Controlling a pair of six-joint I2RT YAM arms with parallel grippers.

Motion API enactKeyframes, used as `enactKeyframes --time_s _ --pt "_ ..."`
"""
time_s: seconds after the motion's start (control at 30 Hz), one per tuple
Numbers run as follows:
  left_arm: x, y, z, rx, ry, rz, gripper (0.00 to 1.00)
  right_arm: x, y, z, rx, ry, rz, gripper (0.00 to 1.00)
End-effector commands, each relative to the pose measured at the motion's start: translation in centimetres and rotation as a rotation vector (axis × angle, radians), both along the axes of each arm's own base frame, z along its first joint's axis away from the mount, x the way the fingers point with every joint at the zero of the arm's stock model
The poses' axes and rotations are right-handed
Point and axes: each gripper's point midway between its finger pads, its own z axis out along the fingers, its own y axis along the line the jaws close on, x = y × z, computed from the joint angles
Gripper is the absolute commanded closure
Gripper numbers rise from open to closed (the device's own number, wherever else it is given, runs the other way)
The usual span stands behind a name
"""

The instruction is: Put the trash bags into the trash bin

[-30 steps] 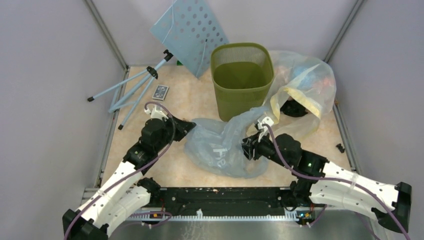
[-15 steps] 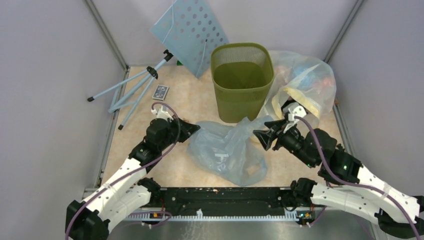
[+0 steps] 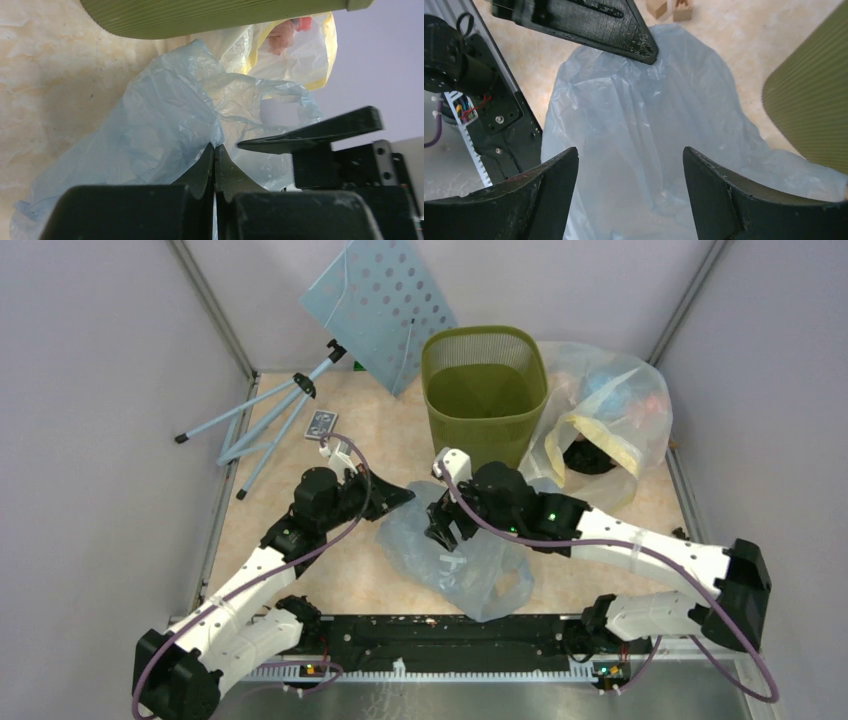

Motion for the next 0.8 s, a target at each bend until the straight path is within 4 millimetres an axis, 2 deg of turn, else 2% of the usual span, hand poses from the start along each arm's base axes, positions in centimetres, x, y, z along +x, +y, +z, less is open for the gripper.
enactKeyframes --time_s 0.0,0.17,0.37,0.4,0.5,0.57,0.7,0.77 --pt "-0.6 -0.7 4.3 -0.066 -0.113 -0.064 1.00 0.2 3.0 2.2 0.088 -0.014 0.076 0.24" --pt "-1.1 -1.2 4.5 -0.083 -0.095 -0.103 1.00 1.2 3.5 2.4 0.151 0.002 0.049 0.25" --pt "-1.3 -1.4 4.8 -0.094 -0.098 -0.119 1.00 1.7 4.1 2.4 0.180 0.019 0.073 0.33" --pt "-1.4 -1.4 4.9 -0.098 -0.097 -0.123 1.00 1.8 4.2 2.2 0.172 0.023 0.074 0.40" --pt "-1.5 -1.6 5.3 -0.106 -0.108 -0.138 0.99 2.2 4.2 1.9 0.158 0.031 0.063 0.82" --pt "-1.4 -1.3 5.5 -0.085 -0.133 -0.125 0.87 2.4 3.9 2.1 0.163 0.027 0.051 0.99" --pt "-0.9 0.4 5.7 -0.010 -0.171 -0.035 0.73 2.9 2.6 2.3 0.166 0.029 0.016 1.00" --pt "-0.8 1.4 5.7 0.023 -0.184 0.010 0.59 3.1 2.0 2.1 0.164 0.040 -0.003 1.00"
